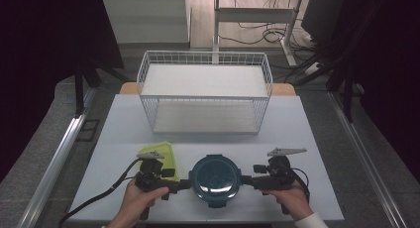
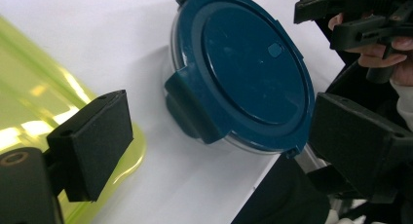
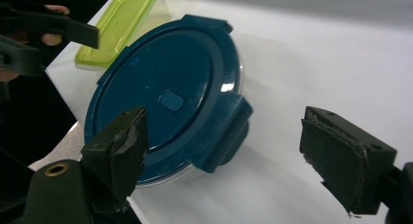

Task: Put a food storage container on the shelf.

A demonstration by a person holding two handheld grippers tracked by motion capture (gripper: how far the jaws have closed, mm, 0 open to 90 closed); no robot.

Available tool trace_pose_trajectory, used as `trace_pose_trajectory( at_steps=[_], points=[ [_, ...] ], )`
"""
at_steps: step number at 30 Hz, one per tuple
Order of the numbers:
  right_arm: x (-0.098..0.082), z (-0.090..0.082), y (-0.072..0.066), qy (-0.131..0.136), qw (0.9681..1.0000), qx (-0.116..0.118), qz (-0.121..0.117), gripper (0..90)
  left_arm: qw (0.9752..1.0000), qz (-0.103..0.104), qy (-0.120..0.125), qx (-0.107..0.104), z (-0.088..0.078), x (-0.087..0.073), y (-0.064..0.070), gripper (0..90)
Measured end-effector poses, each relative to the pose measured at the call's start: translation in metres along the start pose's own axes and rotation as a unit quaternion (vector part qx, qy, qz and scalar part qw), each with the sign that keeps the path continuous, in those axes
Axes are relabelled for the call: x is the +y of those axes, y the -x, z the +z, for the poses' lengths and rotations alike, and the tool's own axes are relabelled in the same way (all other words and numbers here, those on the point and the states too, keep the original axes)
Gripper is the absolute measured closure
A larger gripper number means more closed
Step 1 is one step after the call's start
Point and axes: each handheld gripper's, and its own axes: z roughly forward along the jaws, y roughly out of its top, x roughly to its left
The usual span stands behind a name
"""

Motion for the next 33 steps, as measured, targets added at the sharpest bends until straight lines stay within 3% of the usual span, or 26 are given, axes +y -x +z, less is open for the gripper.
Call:
trace_pose_trajectory(
  at_steps=[13, 23, 33],
  points=[
    [-0.002, 0.015, 0.0, -0.014, 0.999, 0.034, 0.026, 15.0, 0.999, -0.036, -0.017, -0.019, 0.023, 0.005, -0.008, 16.1],
    [-0.002, 0.017, 0.001, -0.015, 0.9987, 0.036, 0.032, 14.7, 0.9989, -0.039, -0.016, -0.02, 0.024, 0.005, -0.007, 18.2],
    [-0.002, 0.018, 0.0, -0.016, 0.9986, 0.037, 0.033, 14.7, 0.9981, -0.043, -0.031, -0.029, 0.028, 0.006, -0.007, 15.7]
  ],
)
